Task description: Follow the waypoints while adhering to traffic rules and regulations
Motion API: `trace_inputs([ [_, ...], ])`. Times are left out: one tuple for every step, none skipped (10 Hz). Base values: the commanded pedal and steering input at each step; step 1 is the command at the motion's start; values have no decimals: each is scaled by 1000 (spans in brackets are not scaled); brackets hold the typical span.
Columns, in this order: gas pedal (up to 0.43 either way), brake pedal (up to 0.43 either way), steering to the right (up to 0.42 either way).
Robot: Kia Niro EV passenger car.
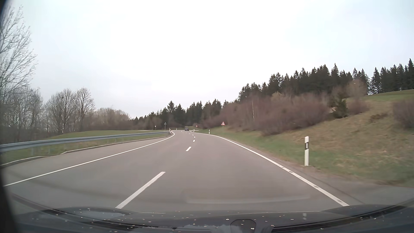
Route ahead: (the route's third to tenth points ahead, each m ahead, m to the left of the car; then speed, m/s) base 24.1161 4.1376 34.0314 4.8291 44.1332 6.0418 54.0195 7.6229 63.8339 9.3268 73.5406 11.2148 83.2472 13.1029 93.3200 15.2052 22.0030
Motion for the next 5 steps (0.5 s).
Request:
trace_inputs([
  [260,0,-23],
  [268,0,-23],
  [287,0,-23],
  [287,0,-23],
  [299,0,-23],
])
